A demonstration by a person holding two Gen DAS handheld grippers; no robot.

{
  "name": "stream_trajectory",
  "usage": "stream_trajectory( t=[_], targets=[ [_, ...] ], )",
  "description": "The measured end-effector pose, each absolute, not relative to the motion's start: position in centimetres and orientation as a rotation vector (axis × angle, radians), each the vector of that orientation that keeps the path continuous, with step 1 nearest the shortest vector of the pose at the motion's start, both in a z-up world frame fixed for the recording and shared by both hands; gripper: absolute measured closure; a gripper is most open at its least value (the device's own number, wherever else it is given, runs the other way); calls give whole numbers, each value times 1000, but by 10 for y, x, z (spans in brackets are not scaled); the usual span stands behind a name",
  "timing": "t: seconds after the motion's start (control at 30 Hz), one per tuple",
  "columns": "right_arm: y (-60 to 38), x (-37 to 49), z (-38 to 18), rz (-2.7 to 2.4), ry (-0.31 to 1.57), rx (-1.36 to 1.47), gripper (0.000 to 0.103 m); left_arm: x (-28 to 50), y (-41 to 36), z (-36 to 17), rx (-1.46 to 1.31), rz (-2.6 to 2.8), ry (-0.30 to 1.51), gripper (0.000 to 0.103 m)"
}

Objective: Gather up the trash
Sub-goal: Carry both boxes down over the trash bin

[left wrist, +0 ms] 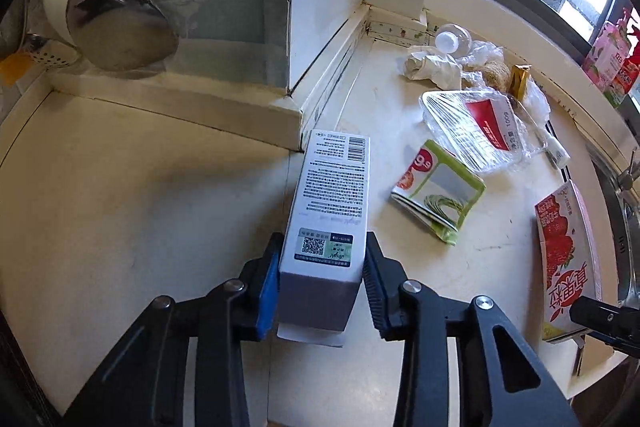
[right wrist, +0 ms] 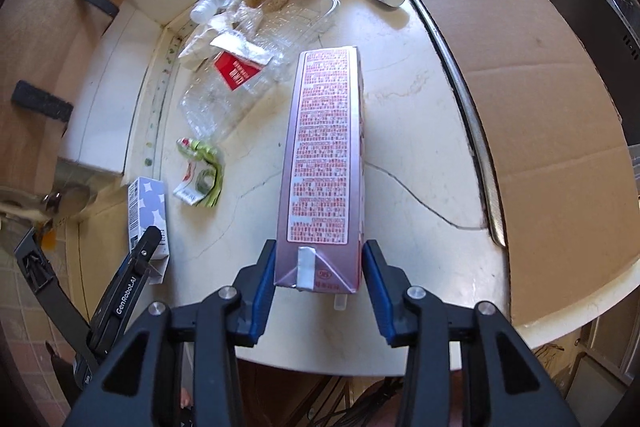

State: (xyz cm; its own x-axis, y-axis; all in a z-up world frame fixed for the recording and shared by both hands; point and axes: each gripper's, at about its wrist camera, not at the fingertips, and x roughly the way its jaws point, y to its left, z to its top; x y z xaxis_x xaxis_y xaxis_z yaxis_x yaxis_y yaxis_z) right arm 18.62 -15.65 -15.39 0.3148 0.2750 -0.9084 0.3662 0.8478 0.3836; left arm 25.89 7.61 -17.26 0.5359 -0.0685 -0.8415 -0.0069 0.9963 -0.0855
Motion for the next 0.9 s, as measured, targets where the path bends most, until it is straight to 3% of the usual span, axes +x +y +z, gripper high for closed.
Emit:
stream_trajectory(
  t=[0.4, 0.9],
  targets=[
    [-157, 89, -151, 144, 1324, 523, 61, 110, 46, -151, -62, -95, 1030, 67],
    [-155, -22, -180, 315, 1408, 396, 63, -17, 37, -209, -91, -74, 1192, 67]
  ],
)
